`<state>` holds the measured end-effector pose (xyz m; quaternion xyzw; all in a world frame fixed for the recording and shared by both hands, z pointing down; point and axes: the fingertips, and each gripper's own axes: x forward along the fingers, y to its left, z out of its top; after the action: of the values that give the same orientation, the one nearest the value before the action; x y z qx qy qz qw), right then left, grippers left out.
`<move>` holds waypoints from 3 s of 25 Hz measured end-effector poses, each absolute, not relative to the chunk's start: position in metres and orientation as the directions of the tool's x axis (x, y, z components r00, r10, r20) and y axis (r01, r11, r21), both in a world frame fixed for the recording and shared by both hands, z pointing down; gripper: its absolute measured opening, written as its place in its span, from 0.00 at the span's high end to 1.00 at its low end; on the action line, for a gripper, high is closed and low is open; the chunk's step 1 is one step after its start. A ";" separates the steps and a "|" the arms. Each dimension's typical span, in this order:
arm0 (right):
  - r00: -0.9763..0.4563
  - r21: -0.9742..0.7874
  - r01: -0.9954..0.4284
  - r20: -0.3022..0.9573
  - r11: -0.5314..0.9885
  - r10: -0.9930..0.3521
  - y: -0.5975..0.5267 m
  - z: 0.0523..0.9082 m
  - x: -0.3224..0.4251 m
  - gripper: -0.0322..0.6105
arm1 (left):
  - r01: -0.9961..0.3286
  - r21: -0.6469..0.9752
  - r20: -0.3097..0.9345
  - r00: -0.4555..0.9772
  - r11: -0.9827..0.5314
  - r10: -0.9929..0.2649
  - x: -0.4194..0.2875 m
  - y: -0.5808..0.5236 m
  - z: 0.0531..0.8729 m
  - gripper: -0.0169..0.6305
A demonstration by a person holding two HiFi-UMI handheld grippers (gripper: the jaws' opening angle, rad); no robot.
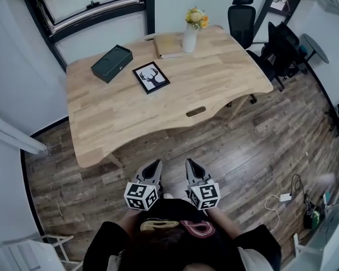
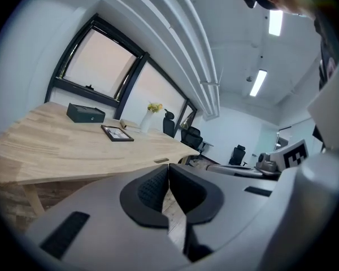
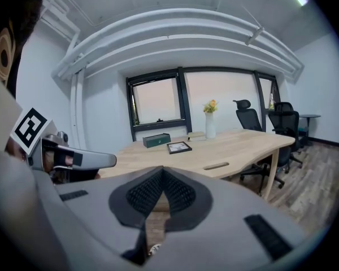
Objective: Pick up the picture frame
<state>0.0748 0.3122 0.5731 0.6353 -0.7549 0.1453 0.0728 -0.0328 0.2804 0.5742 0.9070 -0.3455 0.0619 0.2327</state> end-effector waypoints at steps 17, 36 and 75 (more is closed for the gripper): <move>-0.173 -0.119 -0.983 0.320 0.142 -0.932 0.181 0.571 0.067 0.94 | -0.639 0.397 0.270 0.767 -0.659 -0.582 -0.041 0.144 0.570 0.95; -0.139 -0.117 -0.987 0.299 0.109 -0.944 0.089 0.564 0.029 0.94 | -0.587 0.455 0.242 0.805 -0.670 -0.542 -0.069 0.027 0.569 0.95; -0.357 -0.109 -0.933 0.401 0.343 -0.844 -0.073 0.579 0.097 0.94 | -0.815 0.476 0.370 0.527 -0.331 -0.765 -0.042 -0.088 0.587 0.94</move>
<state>0.0967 -0.0734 0.5790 0.5499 -0.8078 0.1616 0.1380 -0.0423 -0.0884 0.5871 0.8148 -0.4848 0.0390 0.3155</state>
